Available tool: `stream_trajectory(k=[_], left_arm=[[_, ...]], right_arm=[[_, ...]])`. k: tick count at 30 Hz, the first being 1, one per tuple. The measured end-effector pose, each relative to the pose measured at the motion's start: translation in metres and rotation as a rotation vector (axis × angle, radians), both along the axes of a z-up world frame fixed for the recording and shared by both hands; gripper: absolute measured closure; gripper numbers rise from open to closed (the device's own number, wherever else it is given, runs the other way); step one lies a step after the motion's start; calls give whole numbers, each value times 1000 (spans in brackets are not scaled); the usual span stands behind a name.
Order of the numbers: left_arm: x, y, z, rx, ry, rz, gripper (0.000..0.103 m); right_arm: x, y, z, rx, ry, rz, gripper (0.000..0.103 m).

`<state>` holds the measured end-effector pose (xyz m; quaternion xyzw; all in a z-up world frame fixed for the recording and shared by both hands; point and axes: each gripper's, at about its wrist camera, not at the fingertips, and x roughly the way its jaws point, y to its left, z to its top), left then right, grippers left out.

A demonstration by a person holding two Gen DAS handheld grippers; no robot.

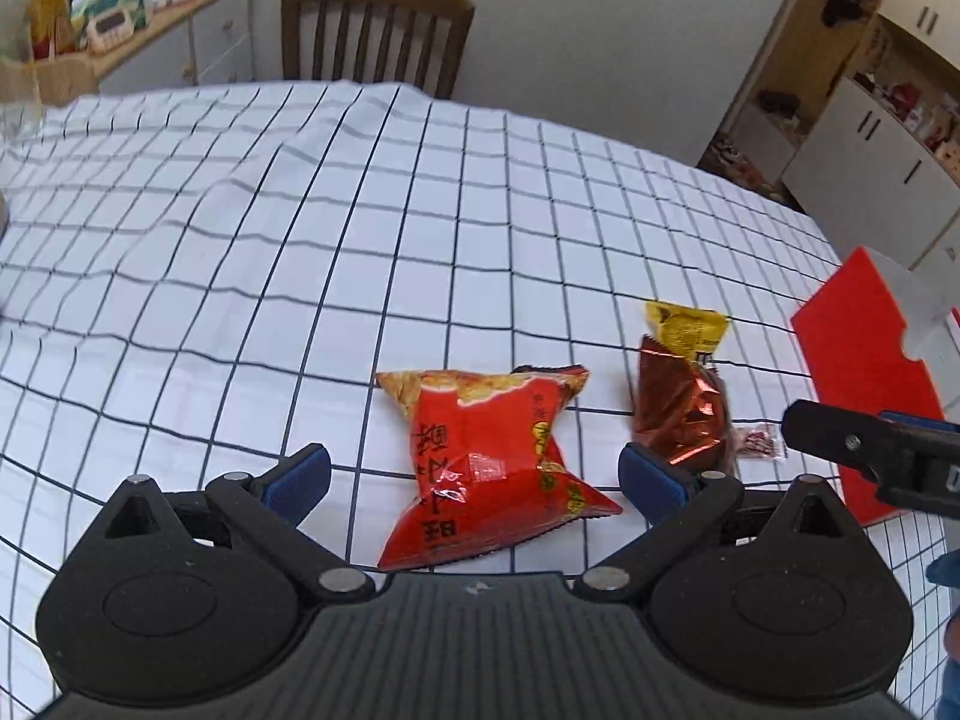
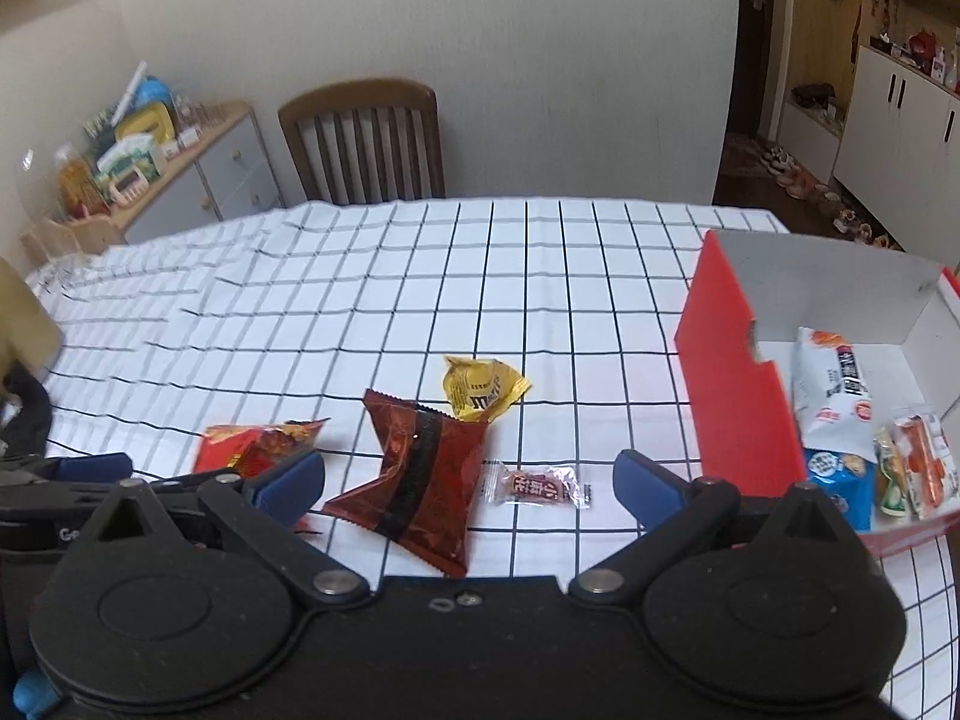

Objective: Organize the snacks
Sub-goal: 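Grasp the red chip packet with the left tool while the right tool grasps the brown chocolate packet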

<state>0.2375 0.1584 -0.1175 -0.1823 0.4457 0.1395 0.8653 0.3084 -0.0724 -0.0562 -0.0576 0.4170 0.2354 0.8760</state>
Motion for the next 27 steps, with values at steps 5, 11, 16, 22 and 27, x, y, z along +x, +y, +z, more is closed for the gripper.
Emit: stream_trajectory(k=[5, 11, 16, 22, 27], left_arm=[[8, 5, -11, -25, 26, 13, 1], [17, 7, -20, -68, 46, 16, 1], [21, 8, -24, -106, 45, 15, 5], [24, 16, -28, -183, 55, 23, 26], [24, 17, -26, -196, 54, 16, 38]], right_arm=[[21, 14, -20, -12, 70, -34, 4], [36, 31, -38, -34, 113, -31, 9], [44, 42, -50, -64, 127, -18, 14], [53, 45, -66, -71, 174, -28, 21], [53, 52, -69, -81, 175, -16, 28]])
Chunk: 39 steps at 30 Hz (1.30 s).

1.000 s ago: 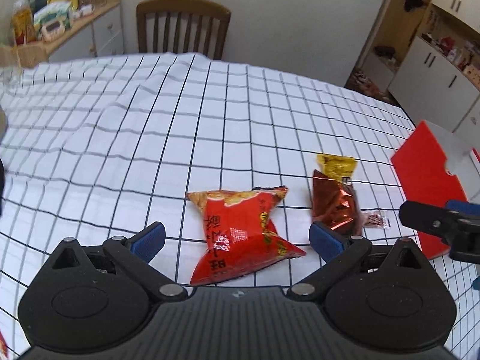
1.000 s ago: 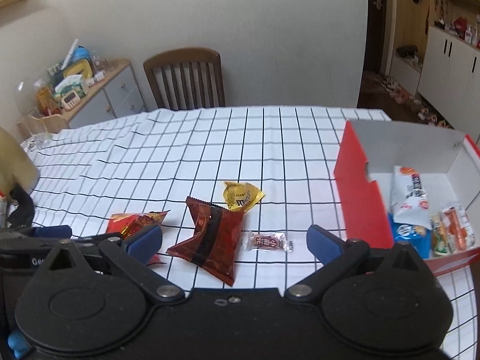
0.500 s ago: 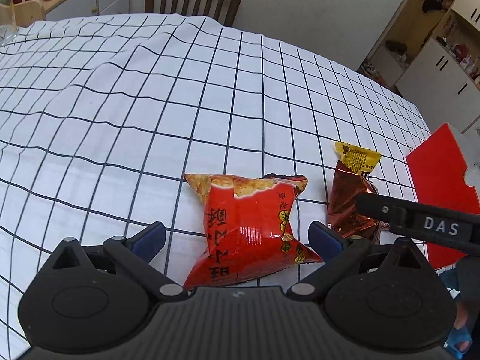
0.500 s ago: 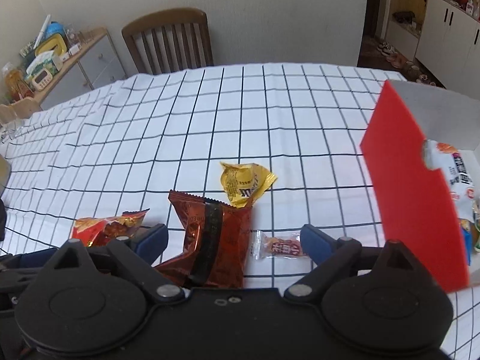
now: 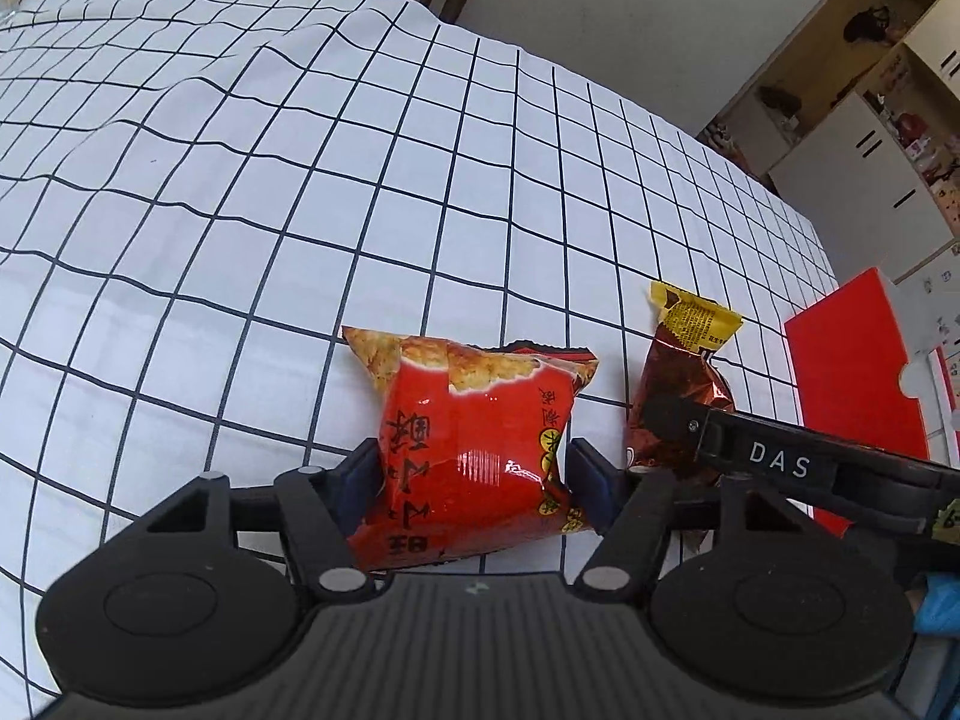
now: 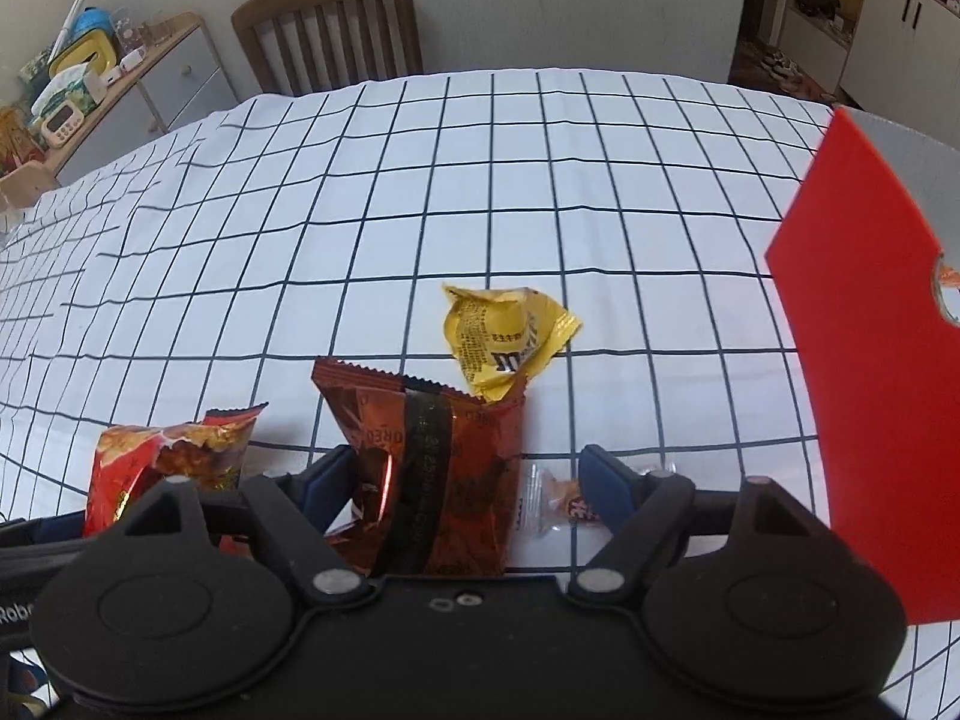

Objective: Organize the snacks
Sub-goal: 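Grasp the red chip packet with the left tool while the right tool grasps the brown chocolate packet, then carry the red chip packet and brown packet in both tools over the red box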

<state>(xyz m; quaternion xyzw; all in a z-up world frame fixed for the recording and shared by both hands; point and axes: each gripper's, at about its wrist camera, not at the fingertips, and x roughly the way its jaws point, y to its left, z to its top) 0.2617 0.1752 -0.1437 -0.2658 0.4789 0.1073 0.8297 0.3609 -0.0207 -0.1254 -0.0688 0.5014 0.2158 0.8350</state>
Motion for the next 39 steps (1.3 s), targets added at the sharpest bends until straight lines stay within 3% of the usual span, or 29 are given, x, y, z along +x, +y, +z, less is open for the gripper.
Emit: stream_trajectory(k=[3, 10, 19, 39], left_arm=[[-1, -2, 1, 11, 2, -4, 43], [-9, -6, 5, 14, 8, -3, 50], [-30, -16, 24, 13, -24, -13, 51], [-82, -71, 104, 47, -165, -101, 51]], right_arm=[[-2, 3, 2, 10, 3, 19, 47], [-12, 4, 10, -7, -31, 44, 60], [-33, -14, 35, 18, -77, 47, 62], [-96, -65, 110, 60, -182, 41, 62]])
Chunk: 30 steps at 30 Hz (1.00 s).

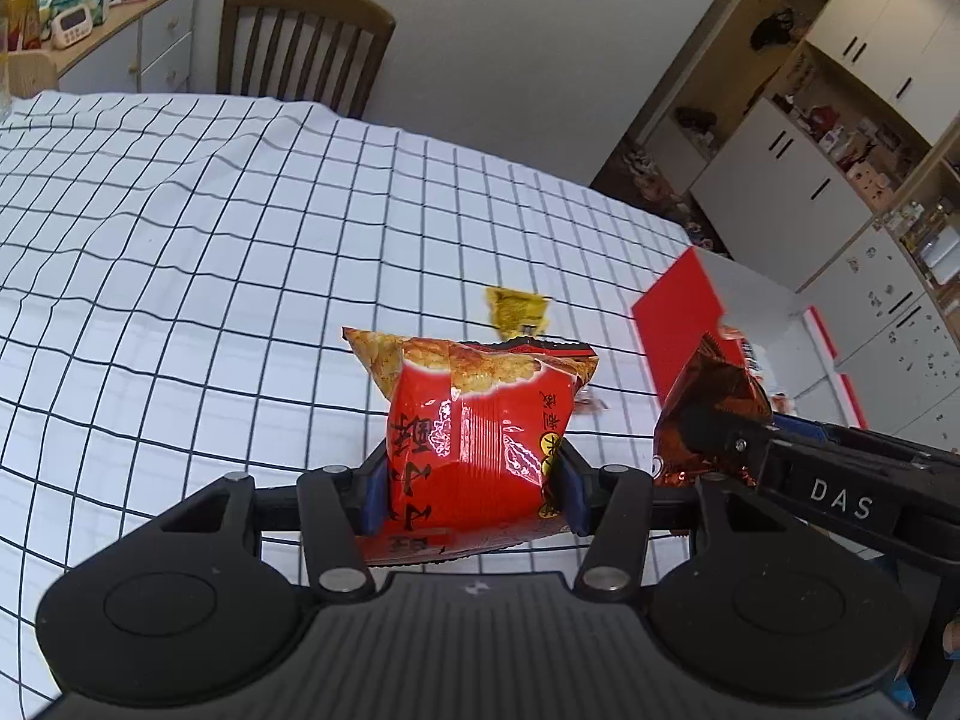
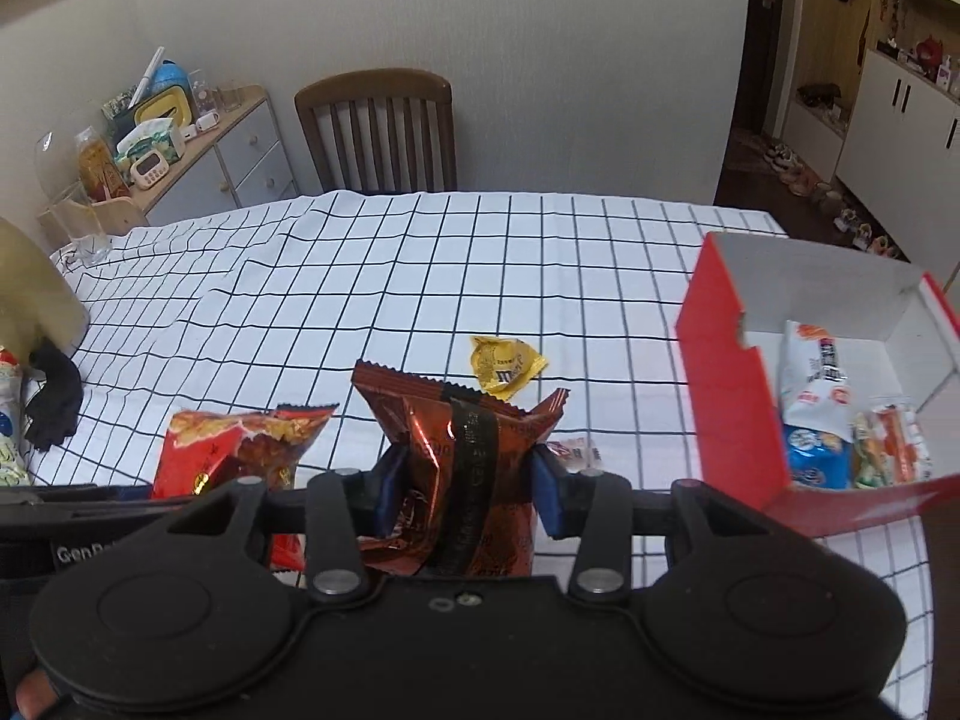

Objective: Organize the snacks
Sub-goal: 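Carry the red chip packet and brown packet in both tools over the red box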

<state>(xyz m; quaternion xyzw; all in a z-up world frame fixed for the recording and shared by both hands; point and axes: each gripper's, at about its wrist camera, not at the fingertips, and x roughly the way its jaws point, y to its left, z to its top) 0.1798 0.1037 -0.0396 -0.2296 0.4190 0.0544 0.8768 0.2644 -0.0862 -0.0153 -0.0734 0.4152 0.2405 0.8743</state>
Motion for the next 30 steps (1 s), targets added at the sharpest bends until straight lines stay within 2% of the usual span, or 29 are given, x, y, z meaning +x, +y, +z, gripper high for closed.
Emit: stream_trajectory(k=[15, 30], left_arm=[[10, -73, 48, 52, -61, -87, 50], [65, -167, 66, 100, -88, -142, 50]], right_arm=[[-20, -68, 44, 12, -69, -2, 62], [10, -156, 64, 10, -97, 7, 62]])
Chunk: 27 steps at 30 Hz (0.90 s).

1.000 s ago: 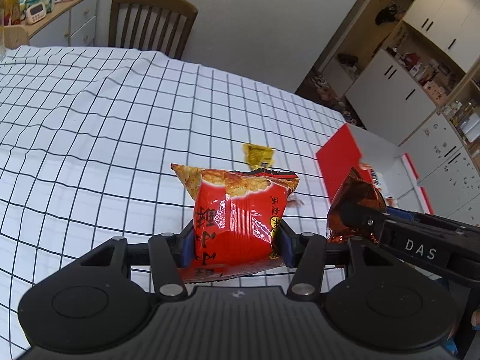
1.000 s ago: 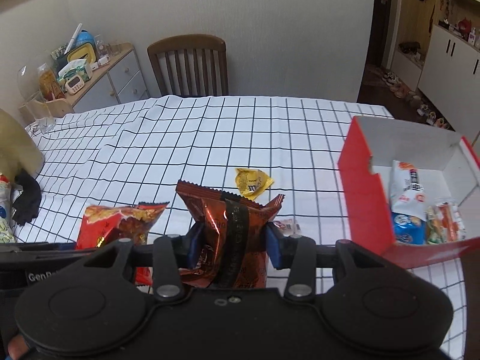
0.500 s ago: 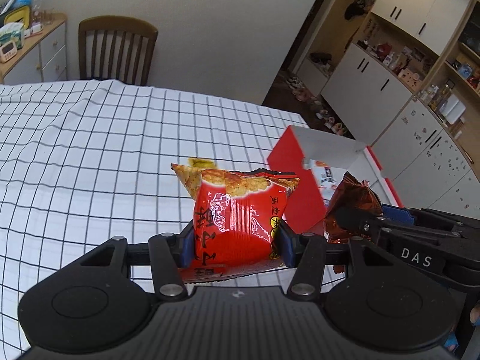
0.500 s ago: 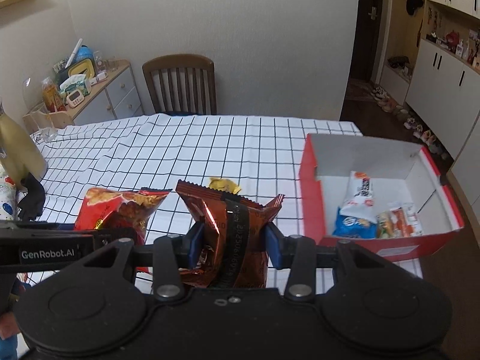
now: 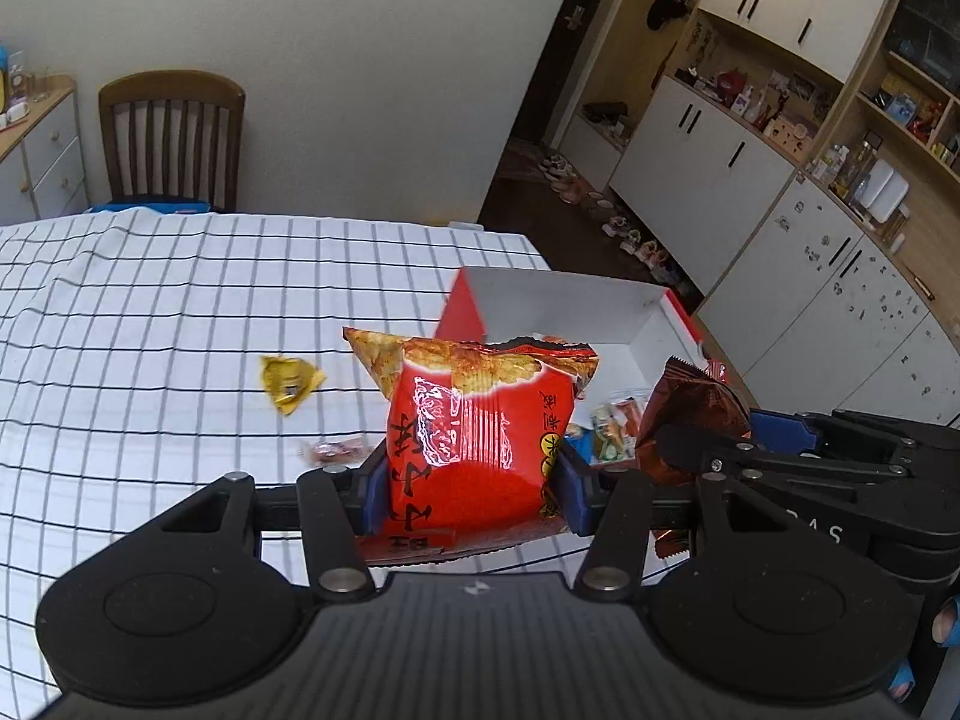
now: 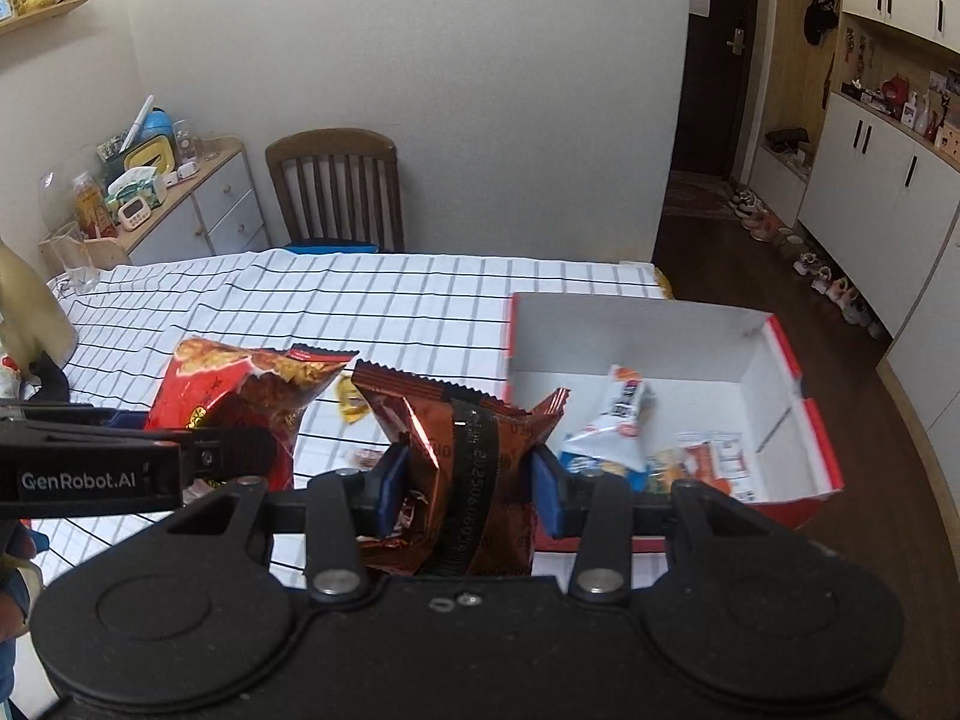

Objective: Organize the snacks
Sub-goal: 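Carry the red chip packet and brown packet in both tools over the red box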

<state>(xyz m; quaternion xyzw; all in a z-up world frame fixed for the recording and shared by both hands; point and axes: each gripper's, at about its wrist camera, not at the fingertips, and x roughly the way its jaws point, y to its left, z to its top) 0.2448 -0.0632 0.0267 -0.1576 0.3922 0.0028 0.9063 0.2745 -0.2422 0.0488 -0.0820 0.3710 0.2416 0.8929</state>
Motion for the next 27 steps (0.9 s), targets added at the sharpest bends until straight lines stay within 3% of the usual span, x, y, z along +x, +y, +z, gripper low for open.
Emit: stream_trajectory(k=[14, 27], left_arm=[[60, -82, -4, 51, 12, -38, 50], [127, -122, -24, 133, 57, -60, 50]], right_arm=[[45, -77, -3, -24, -13, -15, 62], [104, -121, -25, -66, 0, -83, 62]])
